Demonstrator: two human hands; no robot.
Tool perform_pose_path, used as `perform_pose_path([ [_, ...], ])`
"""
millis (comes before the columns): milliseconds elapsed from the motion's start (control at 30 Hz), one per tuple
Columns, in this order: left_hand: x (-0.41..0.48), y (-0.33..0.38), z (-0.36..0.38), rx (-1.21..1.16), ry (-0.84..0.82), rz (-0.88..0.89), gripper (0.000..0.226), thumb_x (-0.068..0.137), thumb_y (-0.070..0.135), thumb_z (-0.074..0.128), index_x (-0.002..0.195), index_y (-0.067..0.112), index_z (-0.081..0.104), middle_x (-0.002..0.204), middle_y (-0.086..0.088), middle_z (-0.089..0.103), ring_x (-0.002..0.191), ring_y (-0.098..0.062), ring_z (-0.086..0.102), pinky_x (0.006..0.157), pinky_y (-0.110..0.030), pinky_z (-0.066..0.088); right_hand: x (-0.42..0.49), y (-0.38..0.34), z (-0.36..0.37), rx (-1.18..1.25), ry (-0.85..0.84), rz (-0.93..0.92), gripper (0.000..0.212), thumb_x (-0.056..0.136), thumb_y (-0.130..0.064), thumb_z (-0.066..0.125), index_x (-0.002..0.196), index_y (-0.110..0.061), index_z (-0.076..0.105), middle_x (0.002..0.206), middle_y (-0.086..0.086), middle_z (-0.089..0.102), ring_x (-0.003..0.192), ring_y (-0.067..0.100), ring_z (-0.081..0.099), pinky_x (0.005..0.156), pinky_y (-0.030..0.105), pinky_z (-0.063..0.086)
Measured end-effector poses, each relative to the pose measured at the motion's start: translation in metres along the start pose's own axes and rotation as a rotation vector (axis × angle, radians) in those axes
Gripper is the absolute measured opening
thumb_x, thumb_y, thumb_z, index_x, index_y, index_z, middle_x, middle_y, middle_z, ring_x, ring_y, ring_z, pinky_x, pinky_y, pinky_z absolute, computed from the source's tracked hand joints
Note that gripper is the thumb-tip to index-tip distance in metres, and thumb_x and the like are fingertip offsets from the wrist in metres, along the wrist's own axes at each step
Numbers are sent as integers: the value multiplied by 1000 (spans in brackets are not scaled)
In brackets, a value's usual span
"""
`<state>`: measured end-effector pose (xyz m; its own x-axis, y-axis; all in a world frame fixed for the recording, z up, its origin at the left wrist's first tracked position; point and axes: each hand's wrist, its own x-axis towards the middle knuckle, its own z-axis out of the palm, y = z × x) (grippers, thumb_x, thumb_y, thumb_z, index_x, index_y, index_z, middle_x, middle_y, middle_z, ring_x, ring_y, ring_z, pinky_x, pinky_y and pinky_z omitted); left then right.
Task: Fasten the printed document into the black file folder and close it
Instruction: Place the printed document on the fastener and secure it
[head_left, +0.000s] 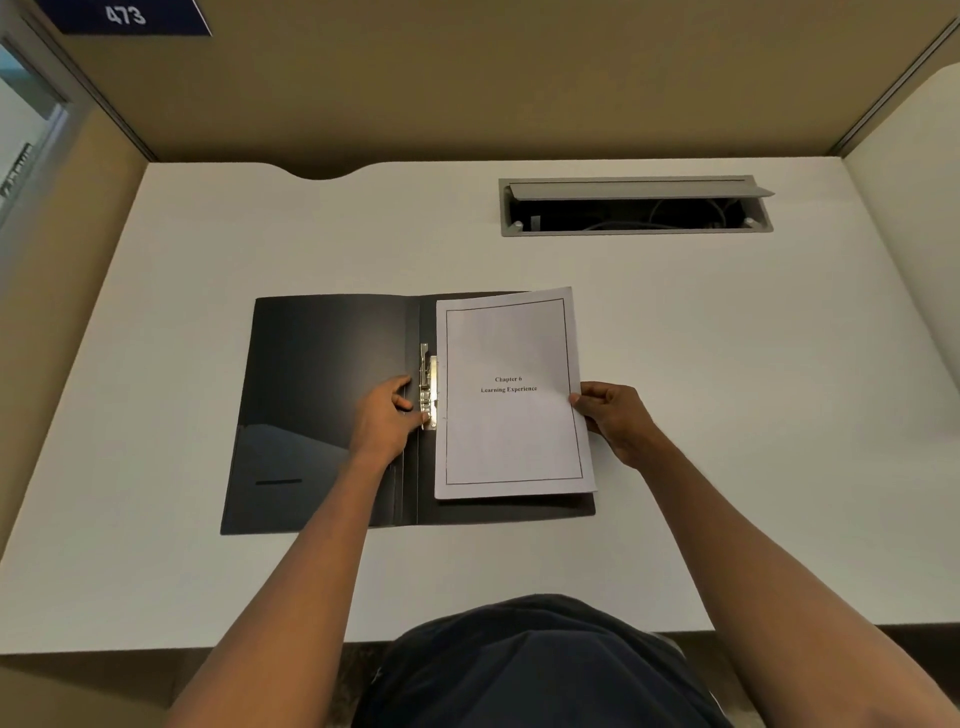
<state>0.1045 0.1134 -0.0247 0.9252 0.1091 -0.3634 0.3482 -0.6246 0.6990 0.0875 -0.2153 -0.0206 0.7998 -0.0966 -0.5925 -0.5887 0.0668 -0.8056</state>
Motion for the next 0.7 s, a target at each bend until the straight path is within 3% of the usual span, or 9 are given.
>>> perform_pose_path([
  [300, 2, -3, 1, 14, -8, -3, 72, 84, 11, 83, 149, 16, 53, 86, 12, 62, 93, -14, 63, 92, -33, 51, 6, 2, 3, -51, 20, 24, 8, 95, -6, 69, 97, -9, 76, 97, 13, 78, 85, 23, 72, 87, 38, 61],
  [433, 2, -3, 1, 16, -11, 0, 72, 84, 12, 84, 149, 16, 53, 83, 13, 63, 91, -14, 64, 97, -40, 54, 7, 3, 3, -69, 37, 40, 9, 95, -6, 69, 93, -11, 77, 92, 9, 79, 84, 23, 72, 85, 38, 62],
  [567, 2, -3, 1, 18, -11, 1, 72, 83, 12, 84, 149, 16, 54, 81, 15, 63, 88, -13, 64, 96, -38, 54, 8, 3, 5, -73, 54, 38, 9, 95, -7, 69, 94, -10, 77, 100, 16, 78, 86, 24, 71, 88, 41, 61],
  [700, 2, -3, 0, 11, -7, 0, 72, 83, 11, 84, 148, 16, 54, 81, 15, 64, 81, -6, 62, 92, -34, 52, 12, -1, 7, -95, 90, 15, 14, 95, -6, 70, 106, 0, 76, 92, 9, 78, 86, 24, 71, 93, 46, 59],
])
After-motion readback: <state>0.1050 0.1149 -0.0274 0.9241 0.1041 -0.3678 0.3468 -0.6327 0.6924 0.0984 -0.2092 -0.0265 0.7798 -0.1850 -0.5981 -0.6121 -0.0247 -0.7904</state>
